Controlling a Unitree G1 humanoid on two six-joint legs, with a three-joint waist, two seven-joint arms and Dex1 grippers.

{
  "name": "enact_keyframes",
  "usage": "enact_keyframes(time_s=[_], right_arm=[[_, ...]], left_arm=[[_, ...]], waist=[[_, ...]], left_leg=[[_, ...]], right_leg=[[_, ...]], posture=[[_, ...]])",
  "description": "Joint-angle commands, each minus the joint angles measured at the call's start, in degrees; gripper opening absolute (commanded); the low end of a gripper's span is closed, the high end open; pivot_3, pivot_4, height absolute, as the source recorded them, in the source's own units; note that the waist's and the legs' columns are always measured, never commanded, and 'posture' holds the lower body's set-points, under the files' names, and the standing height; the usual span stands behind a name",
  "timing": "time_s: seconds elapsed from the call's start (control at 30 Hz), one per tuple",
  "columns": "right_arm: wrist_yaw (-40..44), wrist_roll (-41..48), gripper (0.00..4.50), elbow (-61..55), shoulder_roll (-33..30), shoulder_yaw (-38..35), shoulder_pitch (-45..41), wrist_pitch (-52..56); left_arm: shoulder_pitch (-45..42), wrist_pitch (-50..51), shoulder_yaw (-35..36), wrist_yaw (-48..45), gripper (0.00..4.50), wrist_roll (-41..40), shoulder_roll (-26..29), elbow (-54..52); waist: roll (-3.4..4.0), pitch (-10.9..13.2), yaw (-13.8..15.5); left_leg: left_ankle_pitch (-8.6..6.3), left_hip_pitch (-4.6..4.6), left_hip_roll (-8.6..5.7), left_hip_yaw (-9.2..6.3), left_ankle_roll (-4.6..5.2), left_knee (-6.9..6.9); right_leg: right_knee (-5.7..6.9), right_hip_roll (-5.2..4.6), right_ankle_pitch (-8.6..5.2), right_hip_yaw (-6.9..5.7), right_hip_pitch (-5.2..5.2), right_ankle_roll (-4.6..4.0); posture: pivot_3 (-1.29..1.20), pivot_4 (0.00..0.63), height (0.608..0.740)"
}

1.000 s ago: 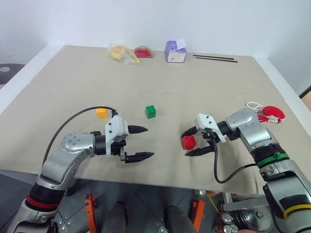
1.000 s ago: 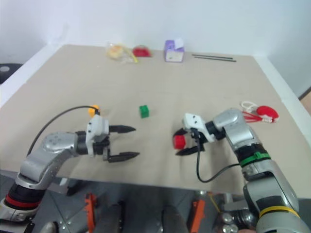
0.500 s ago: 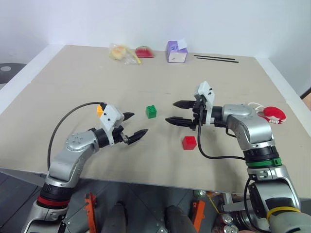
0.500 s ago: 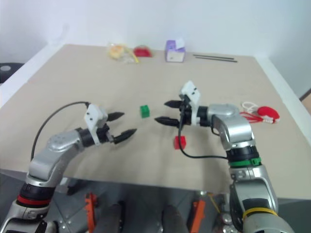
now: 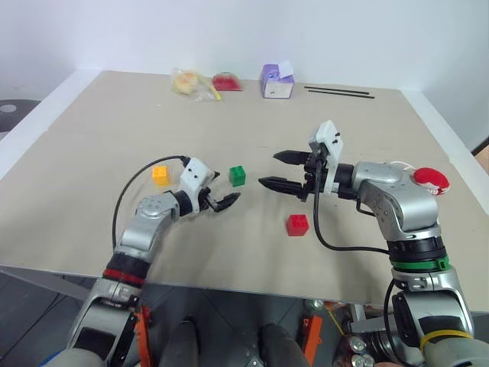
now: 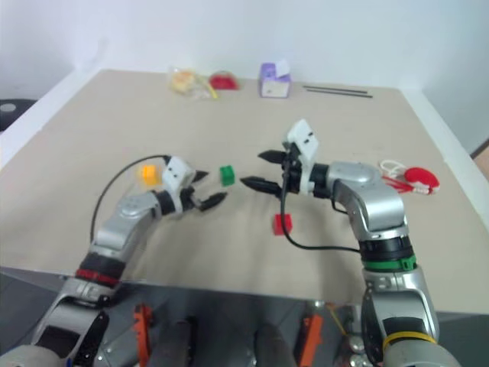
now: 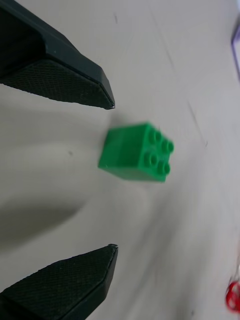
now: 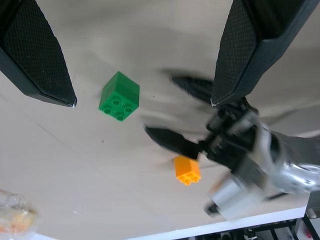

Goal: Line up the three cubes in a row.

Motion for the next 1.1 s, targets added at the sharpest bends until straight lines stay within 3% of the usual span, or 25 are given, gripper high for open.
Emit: enact_keyframes(time_s=[0.03,0.57,0.93,0.97,1.1], right_arm=[[-0.3,1.6,4.46,-3.6,-0.8,-1.8,-0.6,-0.1],[-2.6,3.0,4.46,-6.9,-1.5,-2.0,1.6,-0.1],[-2.1,3.6,4.46,-7.7,-2.1,-1.9,2.3,-0.1],[-2.1,3.7,4.5,-7.8,-2.2,-1.8,2.4,-0.1],[-2.3,3.9,4.5,-8.1,-2.4,-1.8,2.7,-0.1]], left_arm=[[-5.5,-5.7,0.7,-3.9,4.5,1.2,0.4,8.5],[-20.7,-19.3,2.2,-14.1,4.5,4.6,-1.0,39.0],[-25.1,-22.0,4.0,-13.7,4.5,6.4,-2.6,45.7],[-25.2,-22.1,4.1,-13.7,3.97,6.6,-2.7,45.9],[-25.3,-22.4,4.7,-14.1,2.69,7.1,-2.8,46.2]], waist=[[0.0,0.0,0.0],[0.0,0.0,0.0],[0.0,0.0,0.0],[0.0,0.0,0.0],[0.0,0.0,0.0]], left_leg=[[0.0,0.0,0.0,0.0,0.0,-0.01],[-0.01,-0.05,0.0,-0.02,0.0,-0.06],[-0.01,-0.05,0.0,-0.04,0.0,-0.1],[-0.01,-0.05,0.0,-0.04,0.0,-0.1],[-0.01,-0.05,0.0,-0.05,0.0,-0.11]], right_leg=[[0.0,0.0,0.0,0.0,-0.01,0.0],[0.0,0.0,0.06,-0.01,-0.02,0.23],[0.0,0.01,0.05,-0.02,-0.03,0.28],[0.01,0.01,0.05,-0.02,-0.03,0.28],[0.01,0.01,0.05,-0.02,-0.03,0.29]], posture=[[0.0,0.15,0.74],[0.0,0.15,0.74],[0.0,0.15,0.74],[0.0,0.15,0.74],[0.0,0.15,0.74]])
